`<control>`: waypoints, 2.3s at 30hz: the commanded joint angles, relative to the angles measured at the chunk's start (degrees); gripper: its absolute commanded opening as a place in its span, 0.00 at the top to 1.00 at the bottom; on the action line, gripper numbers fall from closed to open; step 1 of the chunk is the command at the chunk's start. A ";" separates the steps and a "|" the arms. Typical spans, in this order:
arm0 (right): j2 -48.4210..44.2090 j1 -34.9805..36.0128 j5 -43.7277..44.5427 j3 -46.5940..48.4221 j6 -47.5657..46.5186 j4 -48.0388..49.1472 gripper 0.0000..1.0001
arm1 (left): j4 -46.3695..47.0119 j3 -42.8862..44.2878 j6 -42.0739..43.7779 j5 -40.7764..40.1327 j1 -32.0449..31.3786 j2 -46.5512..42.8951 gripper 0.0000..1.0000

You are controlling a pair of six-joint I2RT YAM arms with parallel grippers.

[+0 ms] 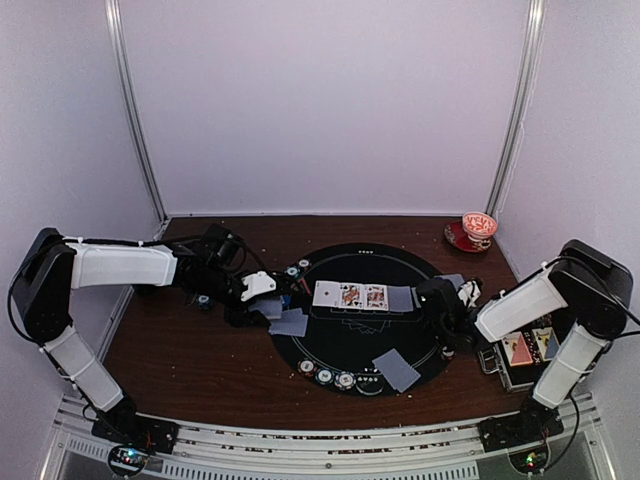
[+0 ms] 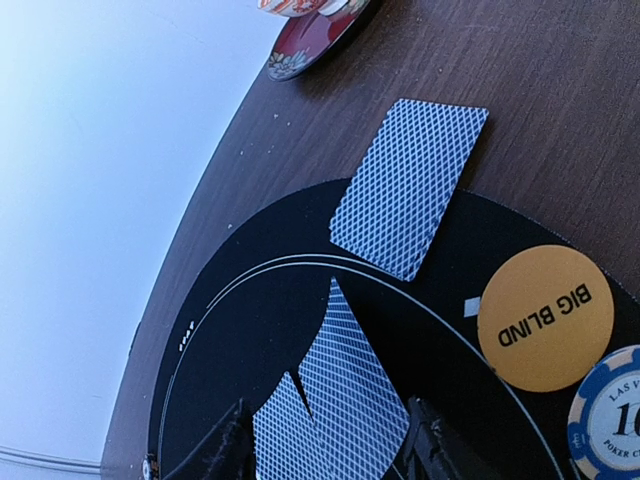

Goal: Distribute texas hold em gaming equipment
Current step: Distribute the poker card in the community card area, then place the poker card on the poker table mat.

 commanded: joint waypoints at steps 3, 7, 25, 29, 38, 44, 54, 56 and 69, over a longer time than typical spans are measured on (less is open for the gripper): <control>-3.55 0.63 0.95 -1.29 -1.25 -2.93 0.48 | 1.33 0.35 -0.53 0.51 0.20 0.29 0.39; -4.91 1.28 1.55 -1.65 -1.34 -4.19 0.47 | 1.37 0.35 -0.53 0.55 0.26 0.26 0.39; -12.59 2.44 -0.80 -0.07 -14.48 -7.01 0.31 | 1.78 0.25 -0.62 -0.64 0.25 0.68 0.39; -13.79 2.83 -7.21 5.76 -25.84 -11.47 0.11 | 2.21 0.39 -0.64 -1.49 0.73 1.59 0.39; -19.44 5.09 -16.40 12.76 -38.01 -23.18 0.00 | 1.82 2.88 -0.98 -3.07 1.83 3.60 0.39; -26.25 5.48 -15.55 11.43 -38.75 -29.41 0.00 | -3.31 12.33 -0.23 -5.21 1.80 9.23 0.39; -34.56 5.45 -11.13 6.78 -37.18 -34.58 0.00 | -11.62 42.76 -1.04 -4.95 1.37 28.62 0.39; -35.00 5.49 -11.21 6.02 -36.94 -34.50 0.00 | -12.15 48.87 -1.58 -4.51 0.95 31.90 0.39; -35.80 5.52 -12.50 1.35 -35.70 -31.30 0.00 | -8.00 75.91 -2.45 -10.68 -3.38 52.96 0.40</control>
